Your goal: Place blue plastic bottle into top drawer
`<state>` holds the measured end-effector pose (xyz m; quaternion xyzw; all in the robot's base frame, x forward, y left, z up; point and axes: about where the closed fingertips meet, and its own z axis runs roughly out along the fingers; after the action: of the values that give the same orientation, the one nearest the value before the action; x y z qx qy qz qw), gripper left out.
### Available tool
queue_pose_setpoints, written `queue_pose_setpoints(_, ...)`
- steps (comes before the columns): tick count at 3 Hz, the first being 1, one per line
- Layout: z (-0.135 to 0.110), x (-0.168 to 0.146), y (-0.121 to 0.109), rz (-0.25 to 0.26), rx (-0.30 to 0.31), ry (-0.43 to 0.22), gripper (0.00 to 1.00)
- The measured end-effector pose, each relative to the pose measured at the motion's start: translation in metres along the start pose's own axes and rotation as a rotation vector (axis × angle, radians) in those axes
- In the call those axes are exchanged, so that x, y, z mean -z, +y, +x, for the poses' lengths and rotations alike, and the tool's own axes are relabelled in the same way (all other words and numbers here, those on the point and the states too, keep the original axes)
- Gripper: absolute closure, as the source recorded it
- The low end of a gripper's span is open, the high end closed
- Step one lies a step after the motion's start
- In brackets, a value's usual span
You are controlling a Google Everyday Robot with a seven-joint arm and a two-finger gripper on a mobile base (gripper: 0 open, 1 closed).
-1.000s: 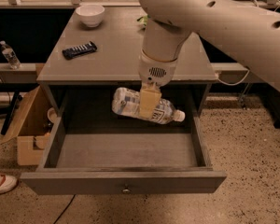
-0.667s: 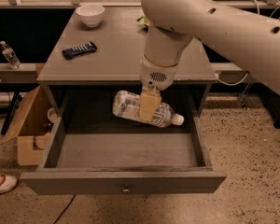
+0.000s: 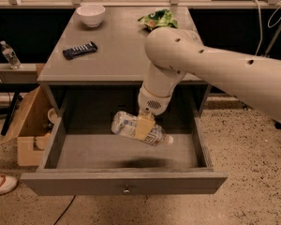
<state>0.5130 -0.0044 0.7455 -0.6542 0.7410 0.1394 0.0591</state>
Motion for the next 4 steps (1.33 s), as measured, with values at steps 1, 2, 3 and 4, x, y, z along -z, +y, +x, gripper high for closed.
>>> queue_pose_setpoints(1,0.001,-0.037,-0.013,-0.009,-0.033,-0.002,0.81)
queue_pose_setpoints(2,0.004,-0.063,-0.026,-0.011,-0.069,-0.004,0.57)
queue_pose_setpoints(3,0.008,-0.079,-0.035,-0.010,-0.102,-0.005,0.36)
queue_pose_setpoints(4,0.016,-0.084,-0.042,0.006,-0.141,-0.008,0.12)
